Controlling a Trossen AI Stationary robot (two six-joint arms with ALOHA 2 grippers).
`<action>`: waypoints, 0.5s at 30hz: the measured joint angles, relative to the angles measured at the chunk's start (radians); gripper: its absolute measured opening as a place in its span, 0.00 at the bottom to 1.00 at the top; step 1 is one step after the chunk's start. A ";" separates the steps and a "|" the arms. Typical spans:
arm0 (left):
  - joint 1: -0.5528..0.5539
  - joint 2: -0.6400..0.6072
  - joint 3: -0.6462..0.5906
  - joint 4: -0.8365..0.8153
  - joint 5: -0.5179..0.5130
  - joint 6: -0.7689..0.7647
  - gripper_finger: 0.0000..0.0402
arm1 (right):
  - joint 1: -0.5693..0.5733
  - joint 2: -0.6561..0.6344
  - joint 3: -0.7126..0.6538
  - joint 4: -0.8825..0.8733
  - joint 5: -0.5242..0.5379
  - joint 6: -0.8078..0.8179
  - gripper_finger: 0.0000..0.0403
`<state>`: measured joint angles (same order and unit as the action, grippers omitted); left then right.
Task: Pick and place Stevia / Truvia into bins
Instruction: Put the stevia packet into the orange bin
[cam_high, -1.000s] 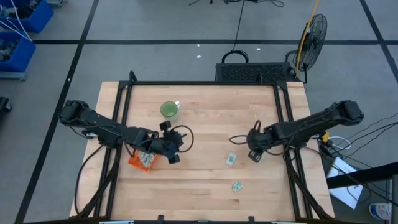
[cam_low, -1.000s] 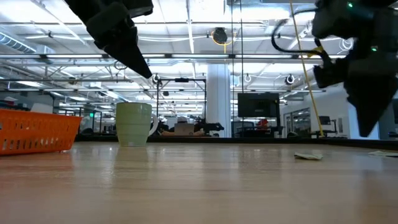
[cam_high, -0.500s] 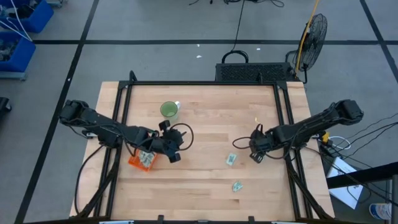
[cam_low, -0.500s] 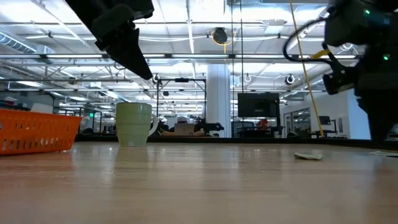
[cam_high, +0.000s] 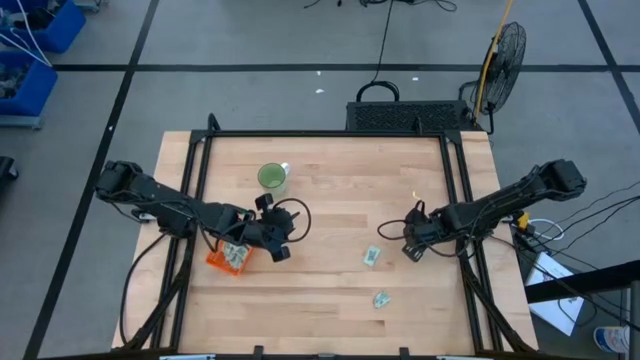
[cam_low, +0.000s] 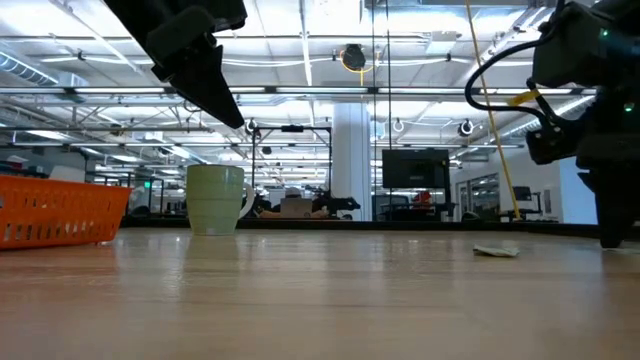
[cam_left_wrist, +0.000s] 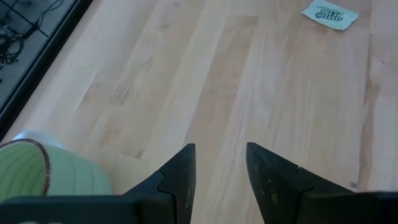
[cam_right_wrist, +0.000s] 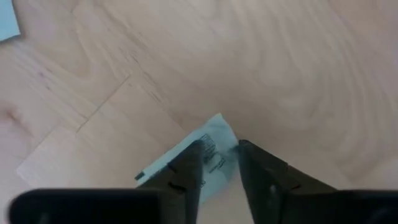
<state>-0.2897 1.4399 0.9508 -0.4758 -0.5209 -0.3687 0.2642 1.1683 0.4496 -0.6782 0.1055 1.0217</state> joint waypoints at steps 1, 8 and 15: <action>0.000 0.000 0.000 0.000 0.000 0.000 0.37 | 0.000 0.000 0.000 0.005 0.000 0.001 0.21; 0.000 0.000 0.000 0.001 0.001 0.002 0.37 | 0.000 0.000 -0.001 0.149 0.005 -0.018 0.02; 0.000 0.019 0.001 0.089 0.095 0.086 0.37 | -0.001 0.002 -0.008 0.546 0.129 -0.169 0.06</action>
<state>-0.2894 1.4591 0.9516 -0.3870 -0.4257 -0.2829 0.2634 1.1699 0.4416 -0.1320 0.2347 0.8525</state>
